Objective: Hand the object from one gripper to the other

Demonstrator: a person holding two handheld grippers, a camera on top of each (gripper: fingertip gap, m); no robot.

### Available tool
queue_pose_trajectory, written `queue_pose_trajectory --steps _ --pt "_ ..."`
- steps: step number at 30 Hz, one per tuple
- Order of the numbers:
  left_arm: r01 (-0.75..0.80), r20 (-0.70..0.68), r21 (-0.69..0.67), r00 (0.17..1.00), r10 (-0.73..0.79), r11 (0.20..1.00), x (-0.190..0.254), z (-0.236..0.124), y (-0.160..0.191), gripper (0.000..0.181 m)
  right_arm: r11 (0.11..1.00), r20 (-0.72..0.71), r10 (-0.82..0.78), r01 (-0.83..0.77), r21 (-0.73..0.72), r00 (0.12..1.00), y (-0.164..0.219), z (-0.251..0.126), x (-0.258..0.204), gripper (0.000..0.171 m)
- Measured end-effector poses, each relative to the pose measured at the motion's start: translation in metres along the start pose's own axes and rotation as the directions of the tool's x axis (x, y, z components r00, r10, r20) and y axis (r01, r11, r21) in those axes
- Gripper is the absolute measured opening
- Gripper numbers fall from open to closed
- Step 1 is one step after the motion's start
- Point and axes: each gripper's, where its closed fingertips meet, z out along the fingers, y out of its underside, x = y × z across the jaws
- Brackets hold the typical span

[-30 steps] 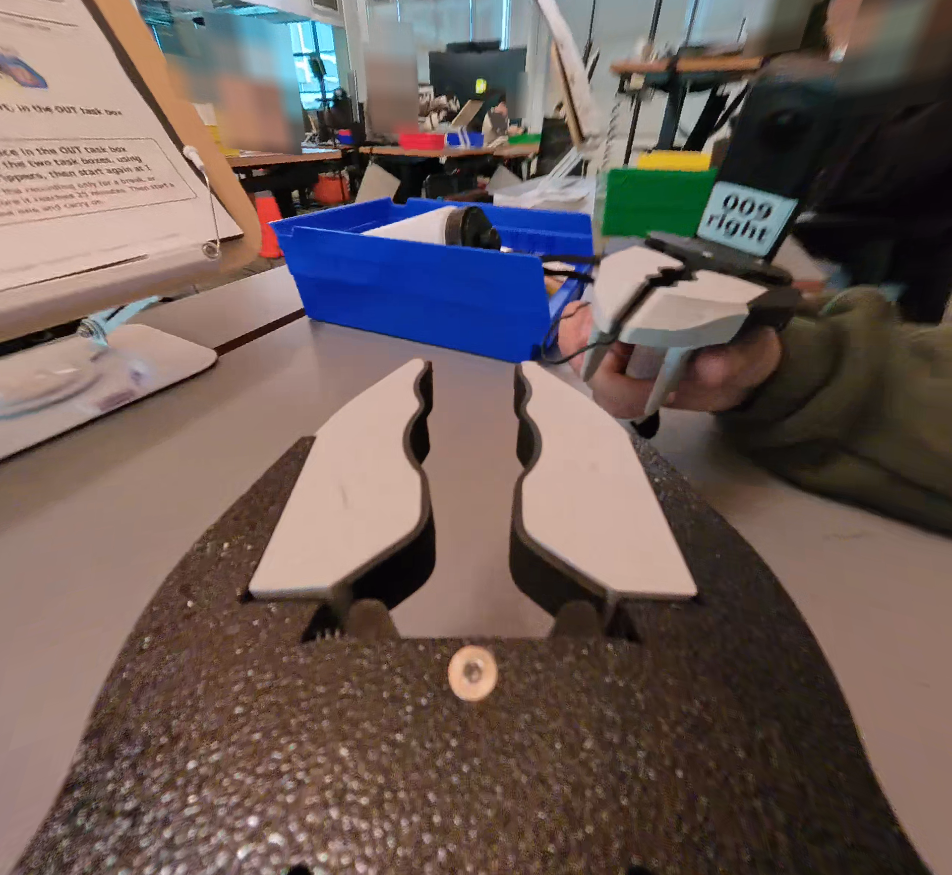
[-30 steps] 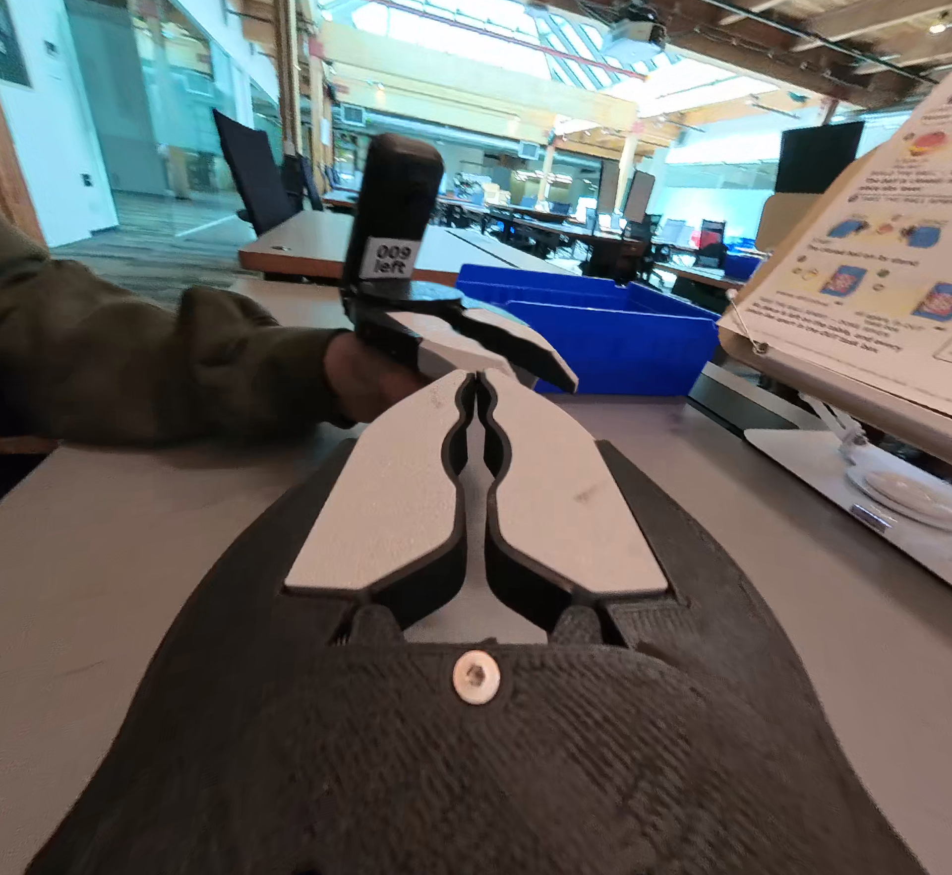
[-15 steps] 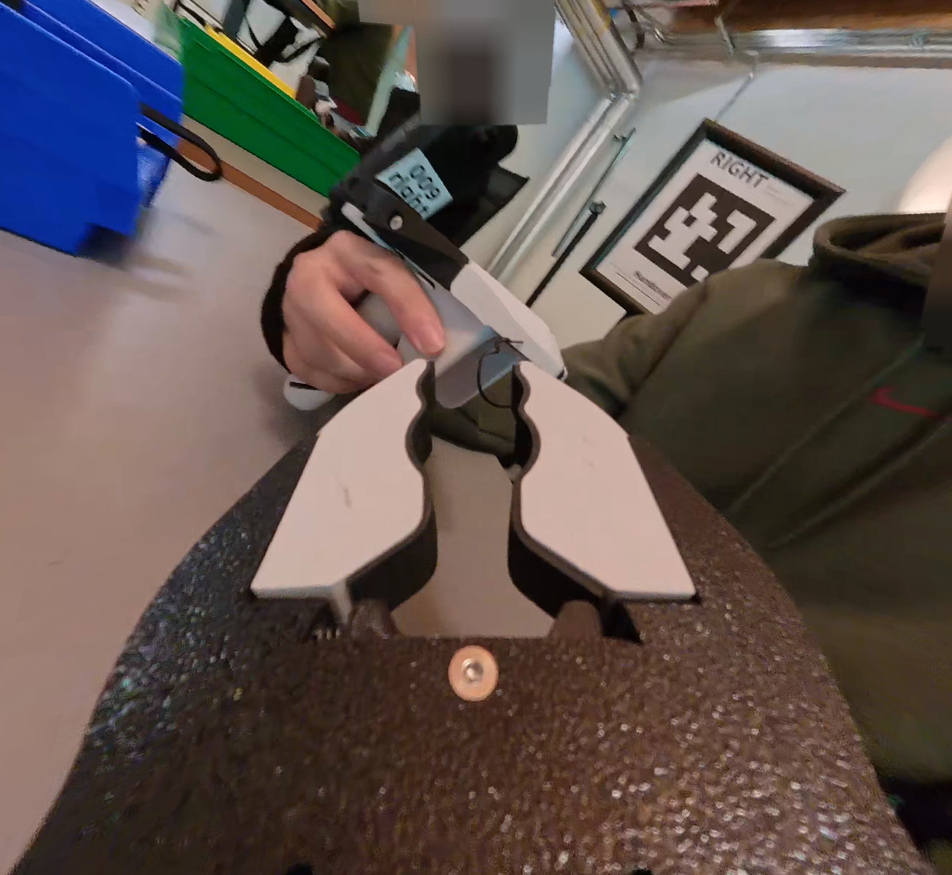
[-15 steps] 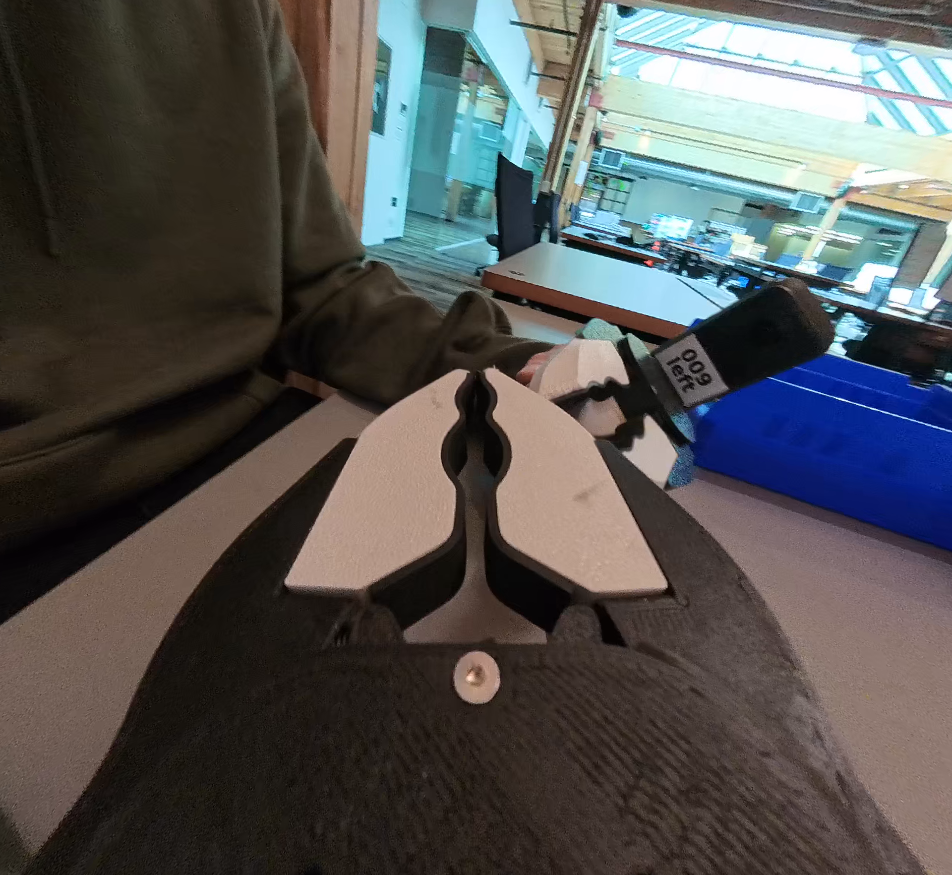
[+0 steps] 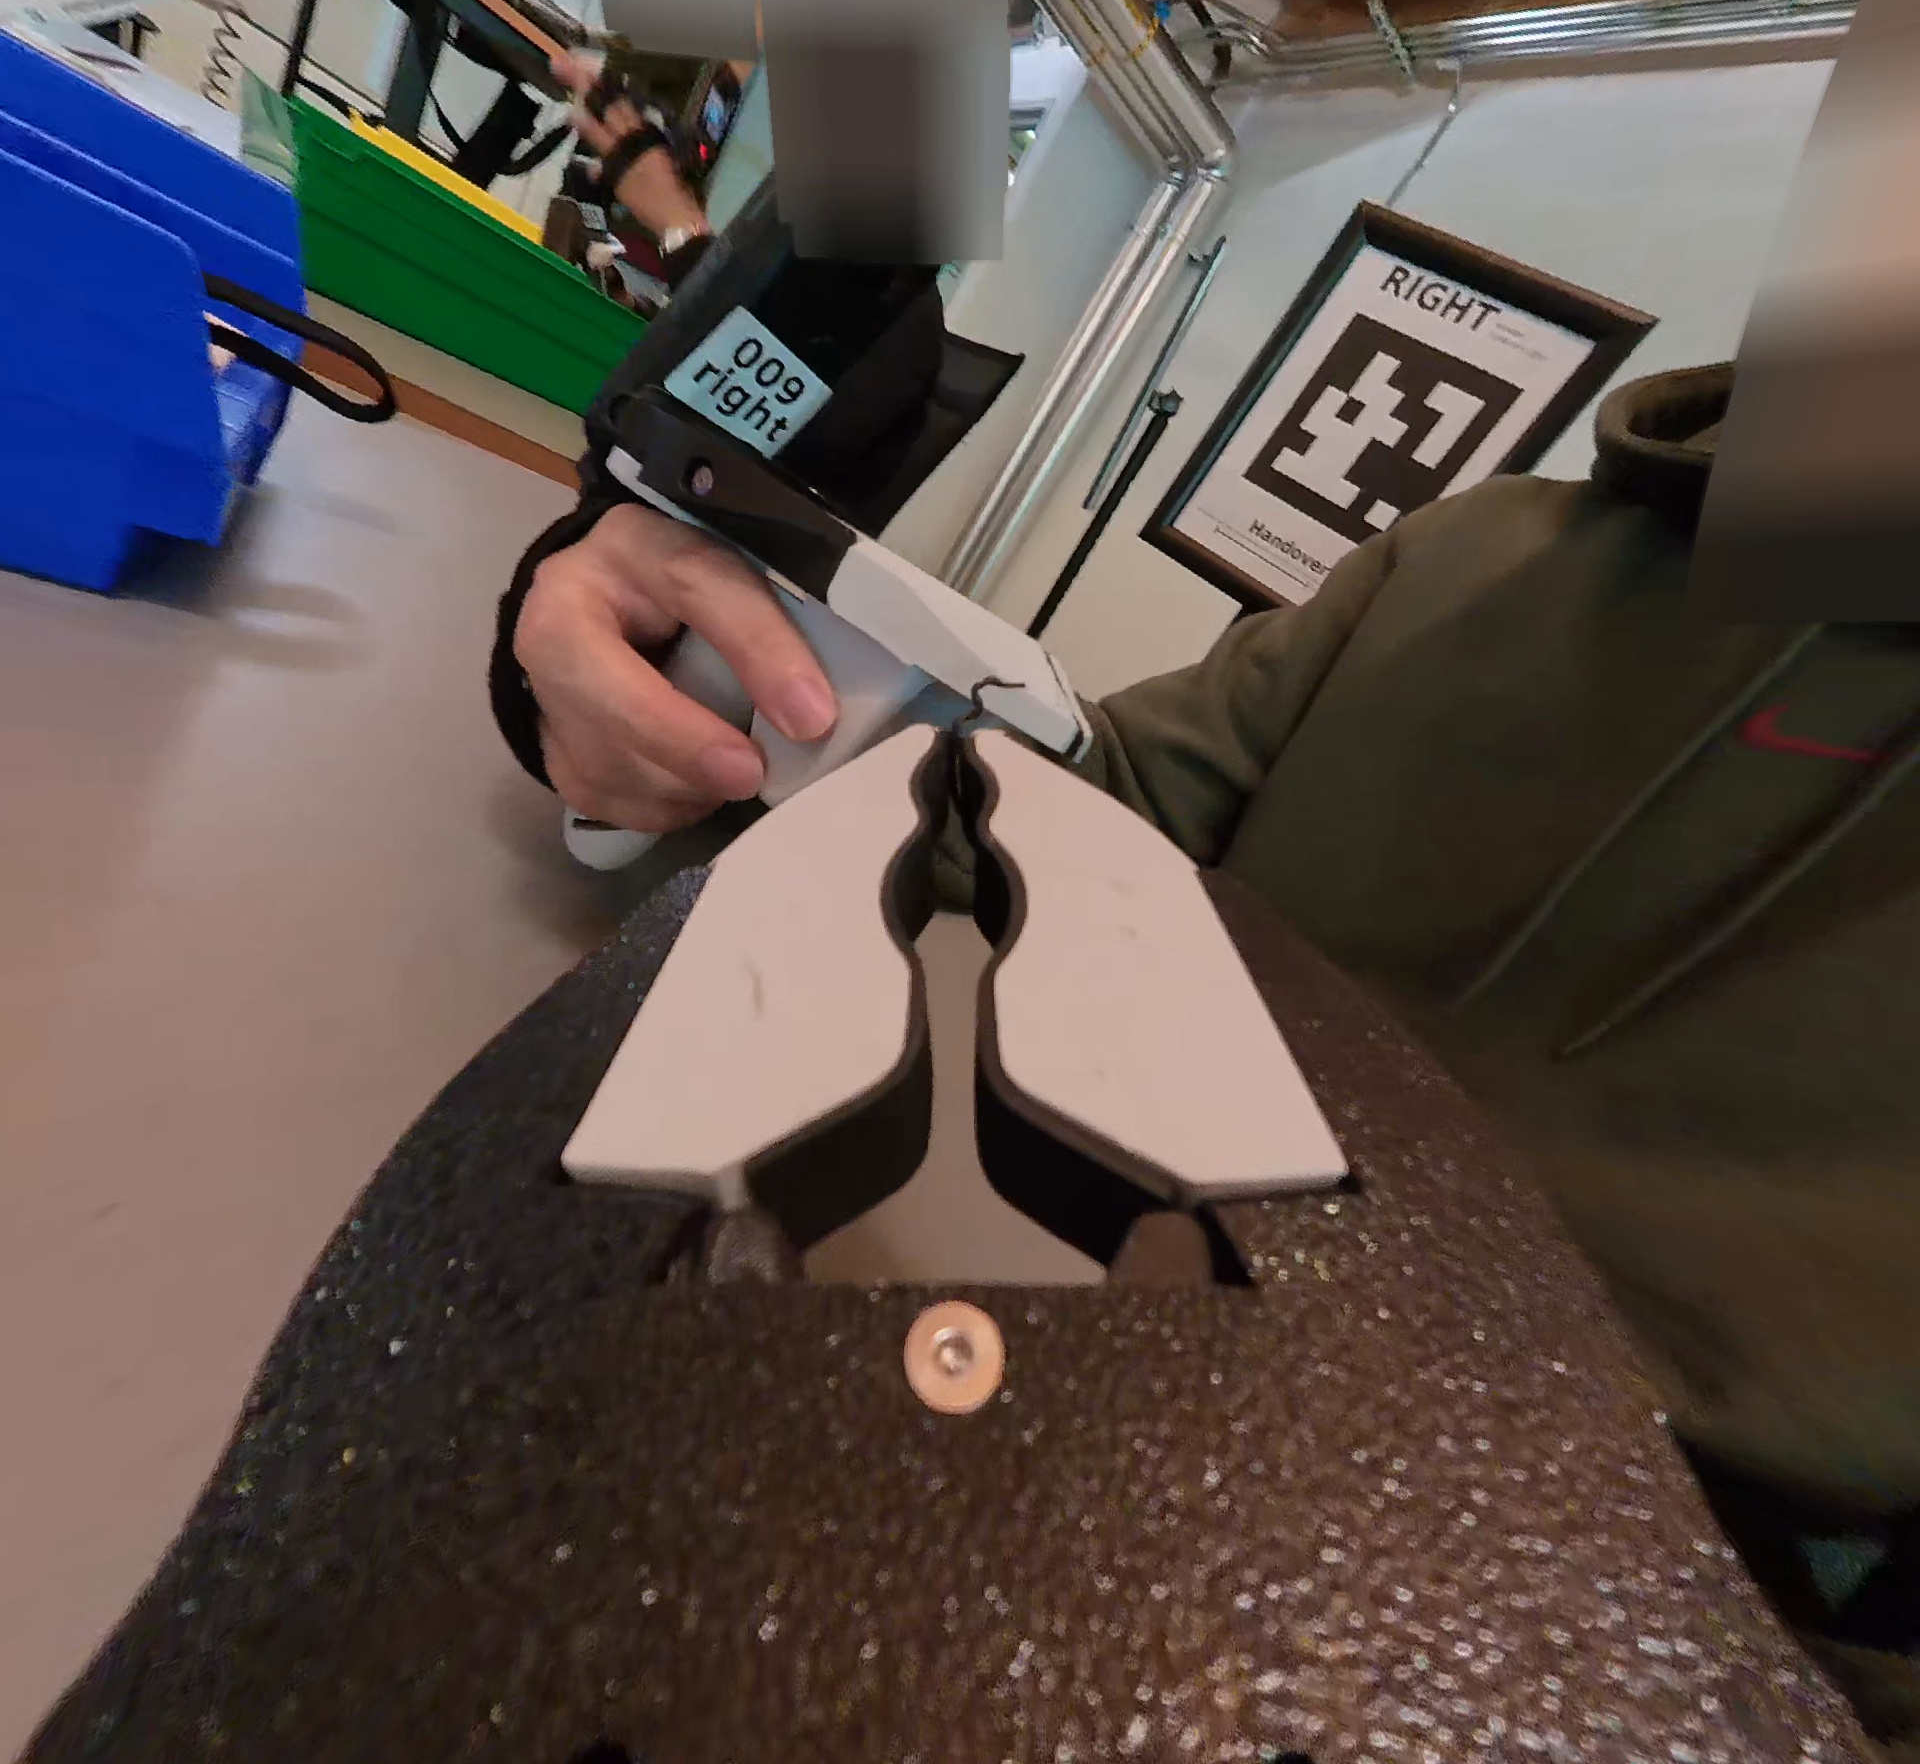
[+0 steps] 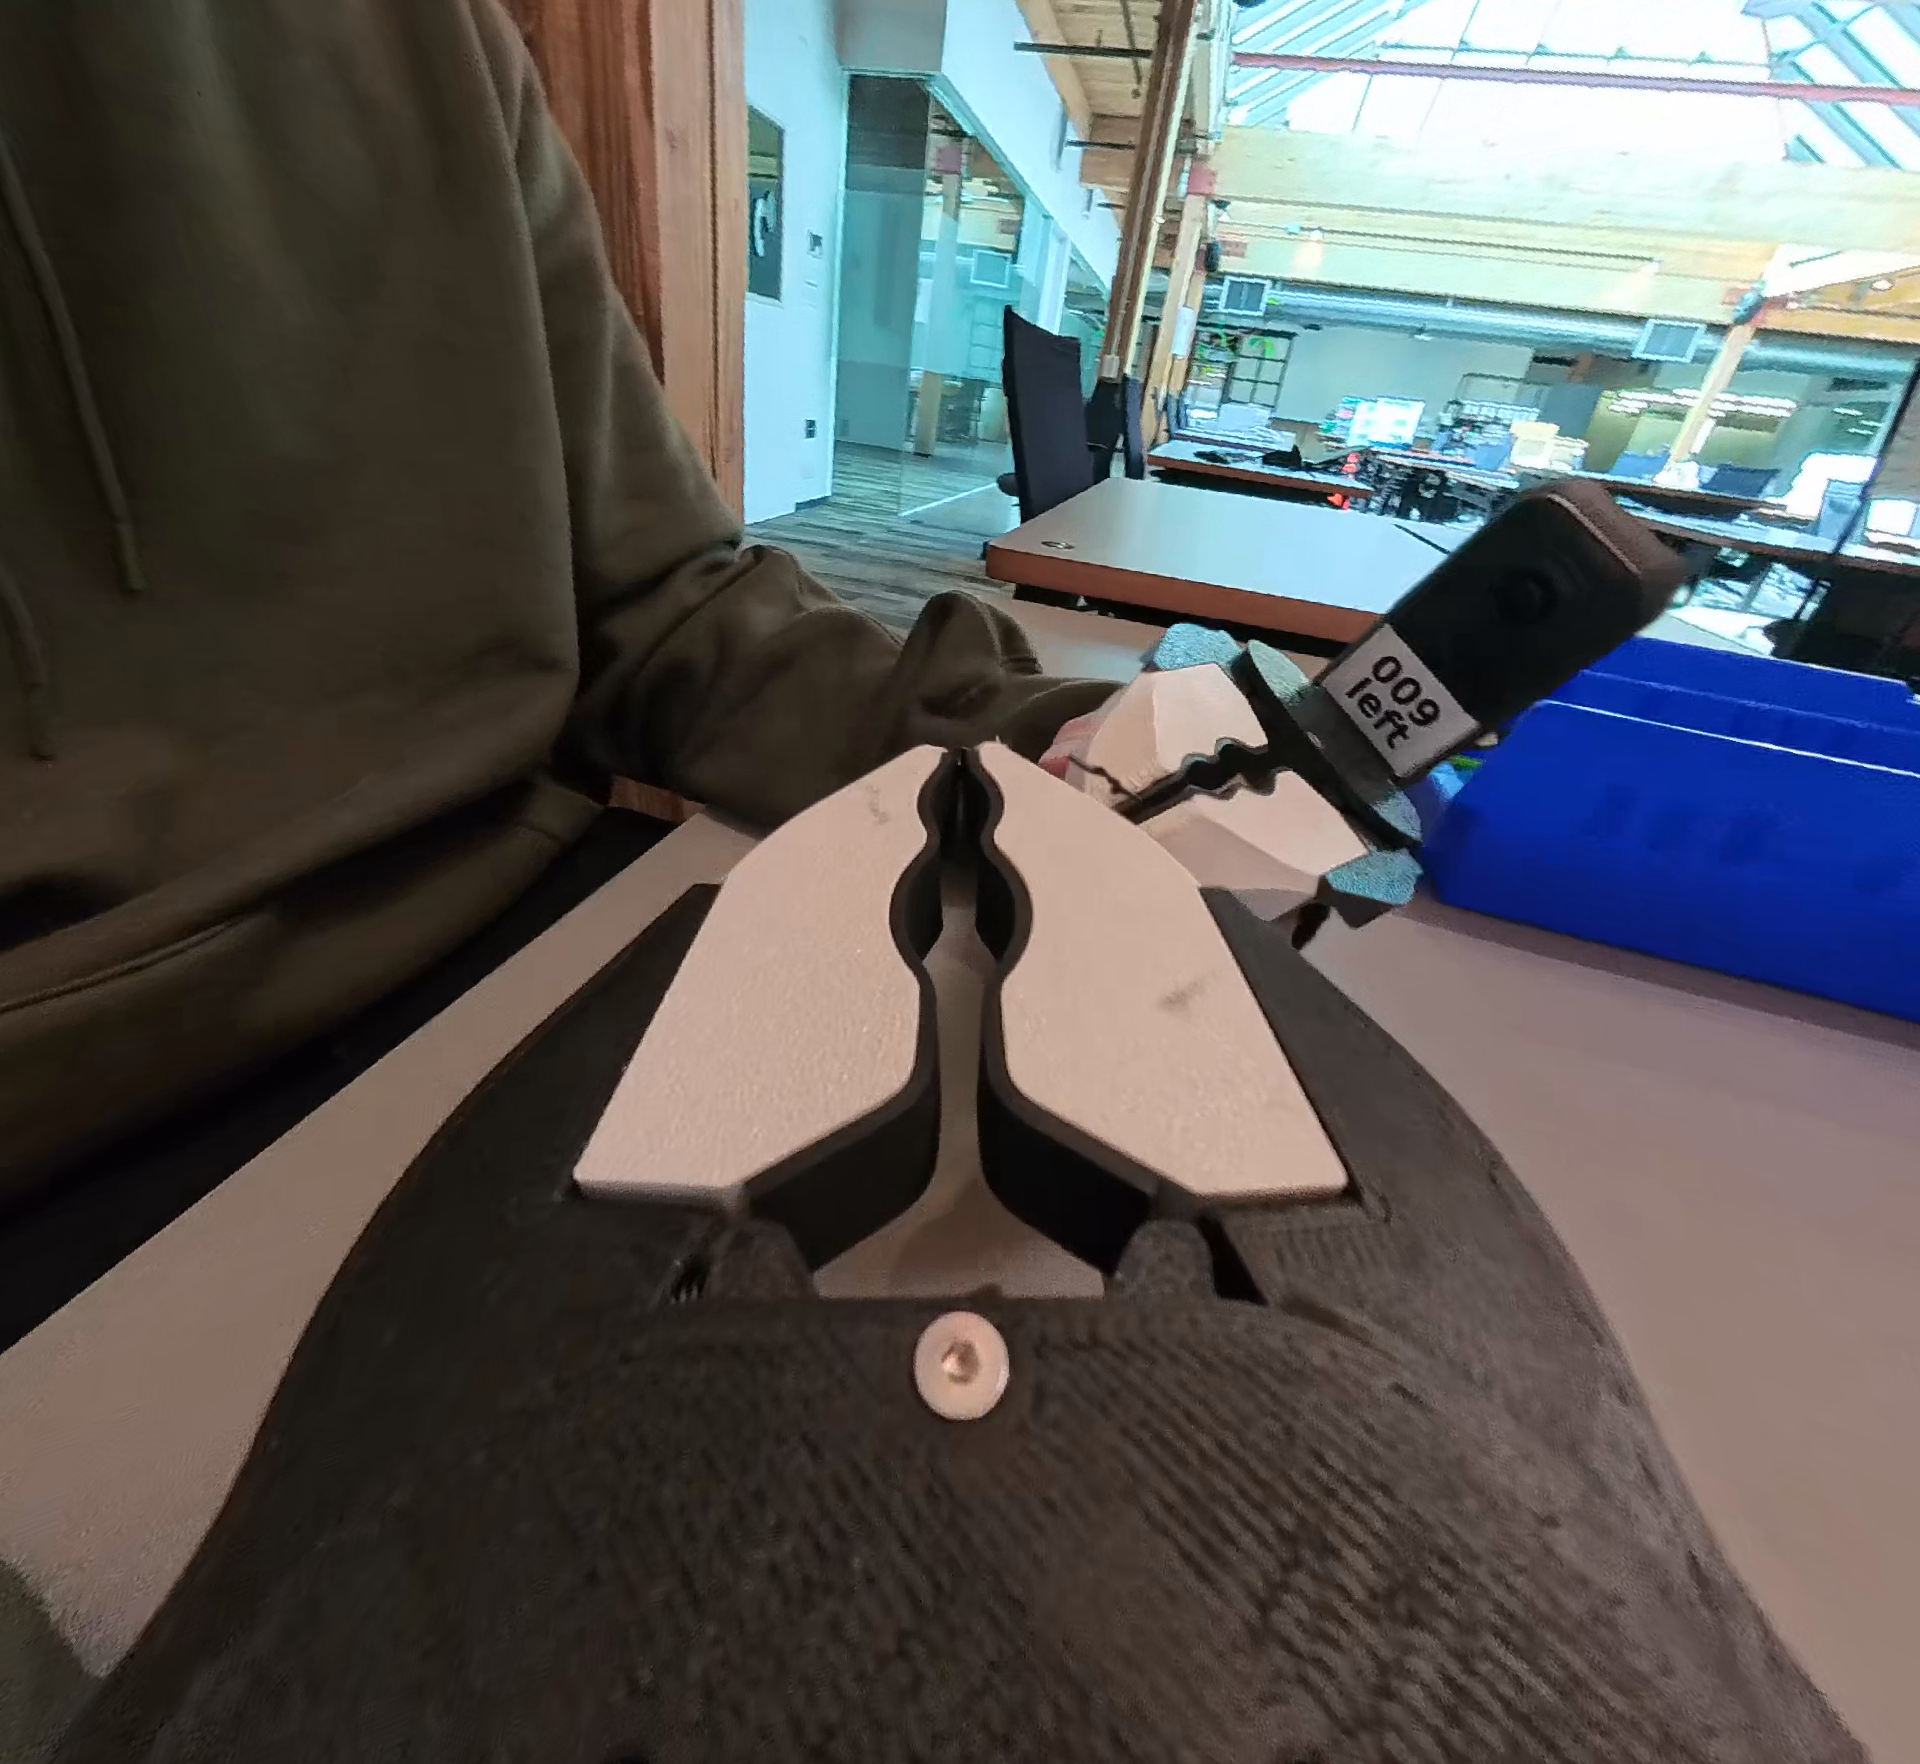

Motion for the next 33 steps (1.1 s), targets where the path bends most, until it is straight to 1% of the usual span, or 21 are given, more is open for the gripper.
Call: queue_pose_trajectory --steps 2,4,6,8,9,11,12,14,16,18,20,21,23,25,28,29,30,31,33 --pt "-0.034 0.046 0.025 0.998 0.033 0.999 -0.005 -0.002 -0.005 0.001 1.0 -0.041 0.017 -0.017 0.003 0.999 0.001 -0.002 0.007 0.0" --pt "-0.097 0.138 0.062 0.987 0.088 0.993 -0.016 -0.007 -0.013 0.001 0.999 -0.132 0.036 -0.035 0.013 0.991 0.001 -0.007 0.021 0.003" --pt "-0.189 0.279 0.097 0.948 0.156 0.977 -0.03 -0.017 -0.025 0.0 0.998 -0.304 0.068 -0.062 0.029 0.95 0.003 -0.017 0.048 0.021" --pt "-0.302 0.413 0.118 0.881 0.229 0.946 -0.04 -0.028 -0.038 0.0 0.994 -0.431 0.104 -0.098 0.036 0.896 0.007 -0.029 0.069 0.034" --pt "-0.362 0.475 0.136 0.841 0.26 0.922 -0.043 -0.035 -0.046 0.0 0.993 -0.482 0.121 -0.113 0.045 0.868 0.009 -0.034 0.077 0.036" --pt "-0.488 0.611 0.131 0.725 0.317 0.863 -0.049 -0.049 -0.059 0.0 0.988 -0.541 0.151 -0.138 0.066 0.828 0.012 -0.038 0.087 0.035" --pt "-0.552 0.665 0.1 0.656 0.357 0.828 -0.05 -0.054 -0.063 0.001 0.986 -0.569 0.166 -0.154 0.07 0.806 0.015 -0.039 0.091 0.035" --pt "-0.651 0.739 -0.007 0.508 0.443 0.759 -0.051 -0.059 -0.067 0.0 0.982 -0.613 0.186 -0.166 0.09 0.768 0.016 -0.04 0.098 0.033" --pt "-0.699 0.76 -0.114 0.396 0.515 0.706 -0.051 -0.057 -0.067 0.0 0.975 -0.636 0.22 -0.173 0.137 0.74 0.014 -0.042 0.103 0.029" --pt "-0.716 0.768 -0.167 0.337 0.544 0.678 -0.053 -0.053 -0.066 0.001 0.965 -0.621 0.264 -0.197 0.176 0.738 0.013 -0.042 0.103 0.024" --pt "-0.735 0.763 -0.207 0.292 0.576 0.646 -0.053 -0.046 -0.065 0.001 0.958 -0.604 0.287 -0.211 0.196 0.744 0.013 -0.04 0.102 0.02" --pt "-0.74 0.754 -0.232 0.274 0.598 0.632 -0.053 -0.043 -0.063 0.001 0.958 -0.606 0.287 -0.212 0.195 0.742 0.013 -0.04 0.102 0.016" --pt "-0.738 0.726 -0.275 0.261 0.636 0.616 -0.055 -0.035 -0.057 0.001 0.962 -0.606 0.273 -0.196 0.192 0.747 0.011 -0.04 0.101 0.005" --pt "-0.742 0.73 -0.284 0.243 0.639 0.607 -0.055 -0.034 -0.057 0.001 0.965 -0.603 0.261 -0.191 0.179 0.754 0.011 -0.041 0.1 0.004" --pt "-0.726 0.731 -0.267 0.276 0.624 0.634 -0.055 -0.037 -0.057 0.003 0.98 -0.591 0.198 -0.171 0.101 0.782 0.012 -0.04 0.096 0.002" --pt "-0.719 0.727 -0.252 0.302 0.617 0.648 -0.055 -0.037 -0.056 0.008 0.988 -0.599 0.15 -0.139 0.064 0.787 0.012 -0.041 0.096 0.002" --pt "-0.703 0.716 -0.23 0.346 0.606 0.673 -0.055 -0.036 -0.054 0.014 0.995 -0.604 0.086 -0.098 0.014 0.792 0.012 -0.041 0.094 0.001" --pt "-0.673 0.701 -0.205 0.406 0.587 0.711 -0.055 -0.034 -0.052 0.019 0.998 -0.606 0.0 -0.041 -0.053 0.795 0.013 -0.042 0.092 0.001" --pt "-0.572 0.646 -0.135 0.569 0.509 0.809 -0.055 -0.031 -0.044 0.03 0.971 -0.596 -0.224 0.125 -0.203 0.771 0.01 -0.042 0.089 0.001"
